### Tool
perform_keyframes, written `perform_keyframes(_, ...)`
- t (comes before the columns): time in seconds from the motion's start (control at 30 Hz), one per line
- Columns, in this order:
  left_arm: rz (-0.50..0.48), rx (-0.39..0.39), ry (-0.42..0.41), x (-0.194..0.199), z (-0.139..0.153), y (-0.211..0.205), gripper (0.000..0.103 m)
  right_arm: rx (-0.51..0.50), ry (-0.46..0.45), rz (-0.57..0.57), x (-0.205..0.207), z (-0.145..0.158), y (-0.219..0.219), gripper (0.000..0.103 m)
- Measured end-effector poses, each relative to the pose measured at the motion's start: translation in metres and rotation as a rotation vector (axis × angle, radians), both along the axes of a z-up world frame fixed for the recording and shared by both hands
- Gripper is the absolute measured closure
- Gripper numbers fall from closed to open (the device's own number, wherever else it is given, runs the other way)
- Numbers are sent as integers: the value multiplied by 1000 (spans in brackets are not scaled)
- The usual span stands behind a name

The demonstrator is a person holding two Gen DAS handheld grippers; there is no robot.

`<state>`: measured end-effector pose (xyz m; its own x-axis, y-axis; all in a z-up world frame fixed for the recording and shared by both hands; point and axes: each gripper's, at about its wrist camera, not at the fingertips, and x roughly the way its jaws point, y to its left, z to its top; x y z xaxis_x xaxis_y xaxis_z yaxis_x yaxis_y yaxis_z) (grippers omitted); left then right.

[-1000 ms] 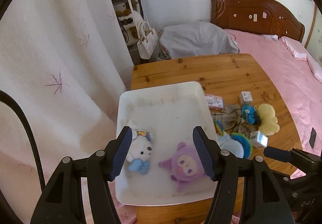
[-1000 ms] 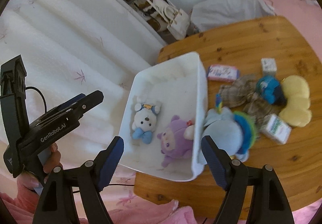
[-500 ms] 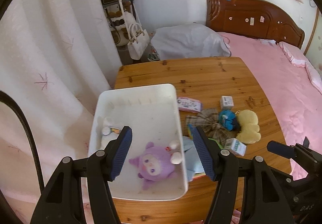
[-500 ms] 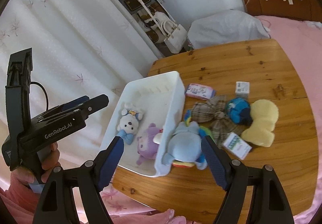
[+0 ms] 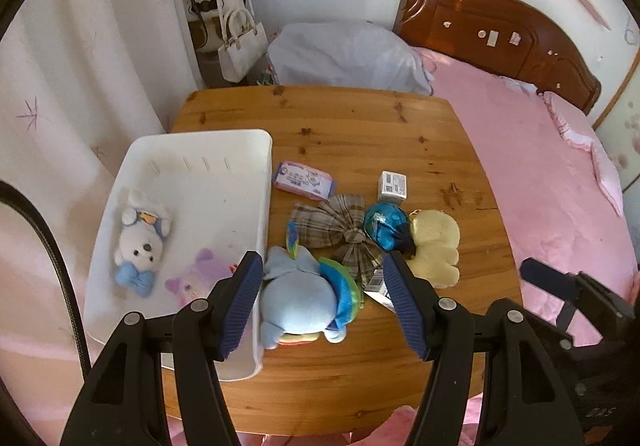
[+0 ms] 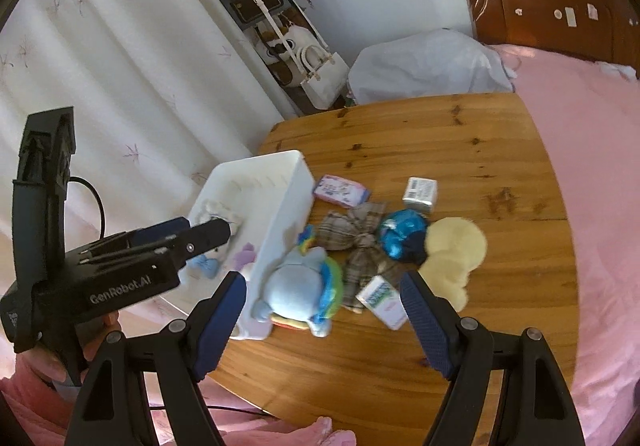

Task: Organize objects
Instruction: 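Lift both open tools out of the tray toward the remaining items, then grasp the white medicine box with the left tool while the right tool grasps the yellow plush duck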

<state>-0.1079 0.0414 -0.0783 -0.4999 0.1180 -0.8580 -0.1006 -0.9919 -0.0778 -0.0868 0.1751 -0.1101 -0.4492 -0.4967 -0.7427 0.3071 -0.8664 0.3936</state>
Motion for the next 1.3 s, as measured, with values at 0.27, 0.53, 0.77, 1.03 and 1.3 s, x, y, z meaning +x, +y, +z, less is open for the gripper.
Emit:
perform_keyframes(0.27, 59, 28, -72, -3, -29, 29, 36, 61, -16, 23, -17, -10, 29, 23)
perform_keyframes(0.53, 120, 78, -148, -8, -58, 47, 36, 85, -74, 38, -37, -29, 50, 23)
perform_keyframes(0.77, 148, 94, -232, -19, -83, 58, 35, 78, -168, 33, -64, -55, 61, 23)
perform_keyframes(1.03, 164, 103, -345, -29, -114, 68, 32, 37, -313, 9, -97, -90, 70, 23)
perform_keyframes(1.3, 189, 138, -451, -39, -143, 72, 32, 21, -413, -9, -124, -126, 74, 23)
